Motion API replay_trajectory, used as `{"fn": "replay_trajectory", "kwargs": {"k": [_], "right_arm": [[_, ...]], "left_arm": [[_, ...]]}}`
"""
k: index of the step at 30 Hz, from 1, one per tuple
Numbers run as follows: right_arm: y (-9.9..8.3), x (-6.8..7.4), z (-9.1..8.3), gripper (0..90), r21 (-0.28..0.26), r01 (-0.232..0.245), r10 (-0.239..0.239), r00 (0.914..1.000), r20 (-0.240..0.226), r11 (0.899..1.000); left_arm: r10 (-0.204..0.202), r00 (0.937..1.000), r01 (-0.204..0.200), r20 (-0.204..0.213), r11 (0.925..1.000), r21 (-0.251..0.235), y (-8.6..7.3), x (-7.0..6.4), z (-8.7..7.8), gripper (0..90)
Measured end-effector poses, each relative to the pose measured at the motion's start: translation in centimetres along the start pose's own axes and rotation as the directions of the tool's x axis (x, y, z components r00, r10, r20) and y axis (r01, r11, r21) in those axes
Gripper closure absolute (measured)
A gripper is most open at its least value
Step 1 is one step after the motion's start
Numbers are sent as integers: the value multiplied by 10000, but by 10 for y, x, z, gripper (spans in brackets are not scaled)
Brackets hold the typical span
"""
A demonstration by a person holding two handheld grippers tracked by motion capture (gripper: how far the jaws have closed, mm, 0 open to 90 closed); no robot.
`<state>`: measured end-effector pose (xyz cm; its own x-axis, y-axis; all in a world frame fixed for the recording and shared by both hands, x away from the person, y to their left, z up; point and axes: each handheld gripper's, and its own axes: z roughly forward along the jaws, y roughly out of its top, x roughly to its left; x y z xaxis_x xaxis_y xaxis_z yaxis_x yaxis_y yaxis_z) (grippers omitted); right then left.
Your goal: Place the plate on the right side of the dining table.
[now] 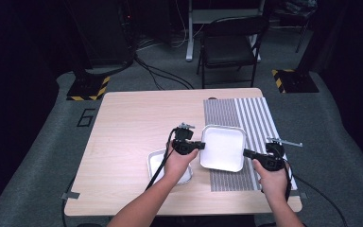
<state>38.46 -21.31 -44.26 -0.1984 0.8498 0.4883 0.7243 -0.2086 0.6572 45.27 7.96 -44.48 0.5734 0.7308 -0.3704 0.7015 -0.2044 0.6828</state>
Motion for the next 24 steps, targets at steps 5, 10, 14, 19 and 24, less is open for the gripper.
{"fn": "replay_trajectory", "kwargs": {"k": [5, 10, 14, 19, 24], "right_arm": [[0, -7, -6, 889, -62, -129, 129, 9999, 84, 9999], [0, -13, -10, 890, -133, -119, 121, 9999, 113, 9998], [-2, -19, -15, 890, -135, -167, 169, 9998, 126, 9998], [-2, -23, -19, 889, -191, -221, 224, 9996, 150, 9996], [-1, -27, -24, 889, -259, -269, 274, 9995, 169, 9993]], "left_arm": [[68, 10000, -68, 62, 9999, 101, 2, -5, 6, 828], [43, 9998, -45, 204, 9999, 110, 4, -10, 12, 827], [181, 9995, -187, 246, 9995, 258, 5, -16, 17, 827], [284, 9992, -292, 264, 9992, 289, 7, -20, 20, 826], [313, 9990, -323, 329, 9991, 290, 10, -25, 23, 825]]}}
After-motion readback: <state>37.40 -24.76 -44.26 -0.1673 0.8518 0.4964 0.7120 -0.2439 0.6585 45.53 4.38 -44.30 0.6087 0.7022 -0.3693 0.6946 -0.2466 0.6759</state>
